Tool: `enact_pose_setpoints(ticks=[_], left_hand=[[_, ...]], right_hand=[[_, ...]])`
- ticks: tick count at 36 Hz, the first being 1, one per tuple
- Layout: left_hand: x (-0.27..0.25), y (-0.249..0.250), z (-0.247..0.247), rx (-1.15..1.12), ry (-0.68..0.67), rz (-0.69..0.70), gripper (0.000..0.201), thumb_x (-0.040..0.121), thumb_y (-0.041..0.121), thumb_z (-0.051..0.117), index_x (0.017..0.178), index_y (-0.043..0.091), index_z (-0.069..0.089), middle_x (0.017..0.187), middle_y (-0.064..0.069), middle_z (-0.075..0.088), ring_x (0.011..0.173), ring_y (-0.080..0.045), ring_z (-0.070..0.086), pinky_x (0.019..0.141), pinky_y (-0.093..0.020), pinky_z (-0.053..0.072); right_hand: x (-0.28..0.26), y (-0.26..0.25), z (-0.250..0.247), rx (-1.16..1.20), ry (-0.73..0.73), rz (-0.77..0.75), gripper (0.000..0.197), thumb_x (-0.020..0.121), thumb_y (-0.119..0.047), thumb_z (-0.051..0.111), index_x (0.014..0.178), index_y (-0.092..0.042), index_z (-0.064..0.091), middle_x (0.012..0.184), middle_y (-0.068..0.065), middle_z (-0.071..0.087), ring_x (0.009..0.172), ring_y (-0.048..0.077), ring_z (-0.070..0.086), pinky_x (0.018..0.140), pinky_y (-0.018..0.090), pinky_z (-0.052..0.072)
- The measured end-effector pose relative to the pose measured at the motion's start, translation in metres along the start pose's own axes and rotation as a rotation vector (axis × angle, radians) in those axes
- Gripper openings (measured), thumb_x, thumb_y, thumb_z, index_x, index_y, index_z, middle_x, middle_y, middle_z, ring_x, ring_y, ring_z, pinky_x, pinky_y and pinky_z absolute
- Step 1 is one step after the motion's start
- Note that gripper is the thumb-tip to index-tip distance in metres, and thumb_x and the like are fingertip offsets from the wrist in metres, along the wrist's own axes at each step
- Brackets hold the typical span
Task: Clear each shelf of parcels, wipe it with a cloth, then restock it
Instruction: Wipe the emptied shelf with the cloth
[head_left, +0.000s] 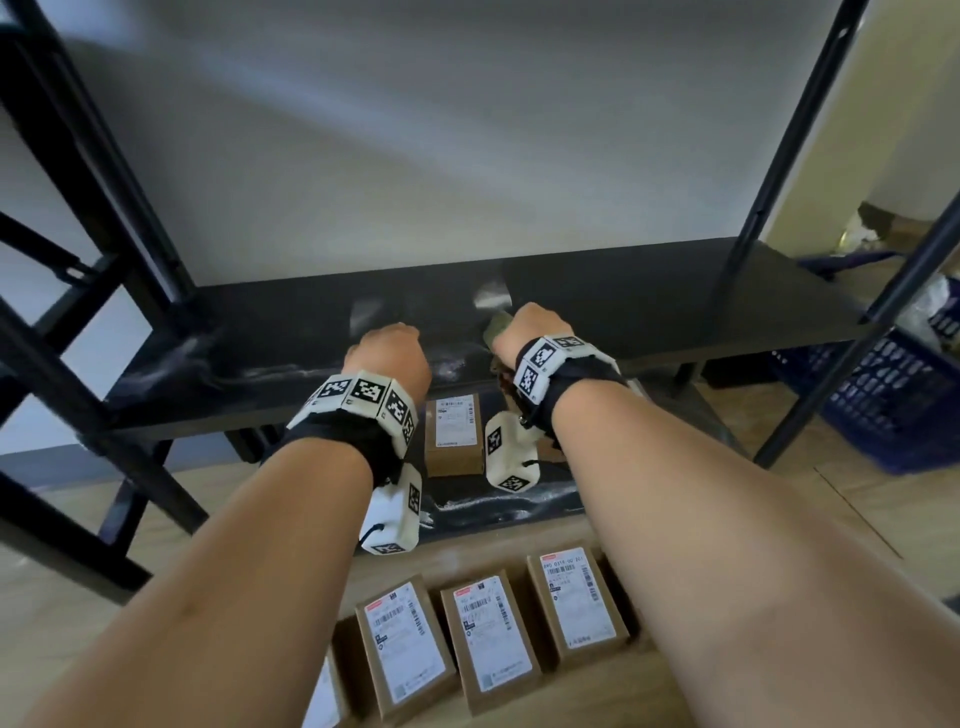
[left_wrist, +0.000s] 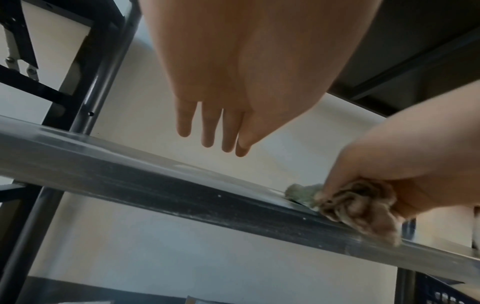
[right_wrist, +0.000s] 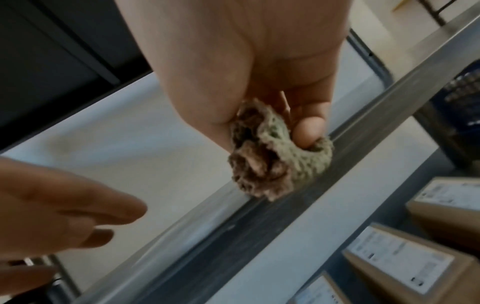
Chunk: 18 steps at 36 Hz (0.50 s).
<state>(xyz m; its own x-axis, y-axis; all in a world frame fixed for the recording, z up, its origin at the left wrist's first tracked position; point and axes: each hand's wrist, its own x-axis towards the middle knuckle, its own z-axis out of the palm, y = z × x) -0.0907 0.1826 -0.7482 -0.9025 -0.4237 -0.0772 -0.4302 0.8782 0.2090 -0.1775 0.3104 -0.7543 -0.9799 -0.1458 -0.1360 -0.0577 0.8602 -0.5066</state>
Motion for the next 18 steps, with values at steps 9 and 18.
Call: enact_pose_setpoints(ticks=[9, 18], left_hand=[[0.014, -0.017, -0.007, 0.077, -0.030, -0.062, 0.051, 0.093, 0.006, 0.043, 0.143, 0.012, 0.037, 0.143, -0.013, 0.043, 0.129, -0.030, 0.043, 0.106, -0.041, 0.038], [0.045, -0.002, -0.005, 0.184, -0.136, -0.014, 0.037, 0.093, 0.006, 0.042, 0.129, 0.001, 0.046, 0.135, -0.015, 0.047, 0.125, -0.031, 0.046, 0.103, -0.042, 0.041]], right_hand=[[0.009, -0.044, 0.015, 0.012, -0.140, -0.055, 0.043, 0.095, -0.040, 0.050, 0.117, -0.003, 0.058, 0.094, 0.010, 0.061, 0.089, 0.029, 0.060, 0.078, 0.034, 0.045], [0.055, -0.014, -0.035, -0.030, 0.073, 0.161, 0.038, 0.095, -0.038, 0.050, 0.103, -0.003, 0.062, 0.110, 0.015, 0.063, 0.104, 0.037, 0.061, 0.095, 0.052, 0.046]])
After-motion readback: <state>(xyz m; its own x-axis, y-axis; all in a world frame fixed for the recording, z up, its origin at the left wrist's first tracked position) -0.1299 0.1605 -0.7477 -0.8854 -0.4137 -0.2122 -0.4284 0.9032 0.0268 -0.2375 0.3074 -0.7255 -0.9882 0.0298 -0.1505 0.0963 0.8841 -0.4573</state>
